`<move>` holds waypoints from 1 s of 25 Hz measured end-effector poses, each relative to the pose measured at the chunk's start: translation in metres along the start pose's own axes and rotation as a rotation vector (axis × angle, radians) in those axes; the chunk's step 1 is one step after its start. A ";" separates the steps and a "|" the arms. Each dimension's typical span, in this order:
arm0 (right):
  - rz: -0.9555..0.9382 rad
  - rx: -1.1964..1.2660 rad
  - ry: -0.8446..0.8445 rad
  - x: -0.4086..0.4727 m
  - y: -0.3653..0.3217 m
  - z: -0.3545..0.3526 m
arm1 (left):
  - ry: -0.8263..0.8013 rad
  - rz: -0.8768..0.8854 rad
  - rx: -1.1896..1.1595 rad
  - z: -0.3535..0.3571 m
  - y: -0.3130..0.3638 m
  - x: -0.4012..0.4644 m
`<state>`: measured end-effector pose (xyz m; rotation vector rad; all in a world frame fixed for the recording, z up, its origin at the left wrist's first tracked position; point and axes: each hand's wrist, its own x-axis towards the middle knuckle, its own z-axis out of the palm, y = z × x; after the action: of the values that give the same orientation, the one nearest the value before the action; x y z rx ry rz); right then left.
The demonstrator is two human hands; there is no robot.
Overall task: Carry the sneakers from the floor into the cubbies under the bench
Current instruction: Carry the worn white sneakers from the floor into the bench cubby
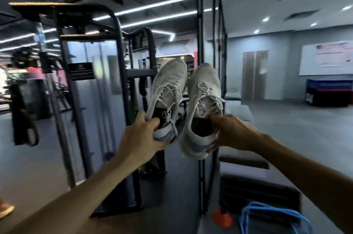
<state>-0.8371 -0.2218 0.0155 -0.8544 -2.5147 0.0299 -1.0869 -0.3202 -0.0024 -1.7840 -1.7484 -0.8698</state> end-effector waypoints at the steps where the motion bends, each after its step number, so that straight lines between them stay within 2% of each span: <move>1: 0.045 -0.017 -0.007 -0.025 0.030 -0.016 | 0.002 0.035 -0.040 0.019 0.036 0.011; 6: 0.269 -0.119 -0.021 -0.157 0.173 -0.102 | -0.019 0.183 -0.205 0.108 0.223 0.059; 14: 0.611 -0.179 0.057 -0.340 0.336 -0.214 | -0.125 0.314 -0.450 0.219 0.484 0.126; 20: 0.800 -0.321 0.092 -0.429 0.461 -0.270 | -0.200 0.422 -0.635 0.312 0.640 0.176; 25: 0.912 -0.458 0.133 -0.467 0.580 -0.321 | -0.210 0.497 -0.725 0.396 0.768 0.245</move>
<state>-0.0418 -0.0672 -0.0026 -2.0353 -1.8250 -0.2987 -0.2890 0.0905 -0.0239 -2.6969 -1.0420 -1.2099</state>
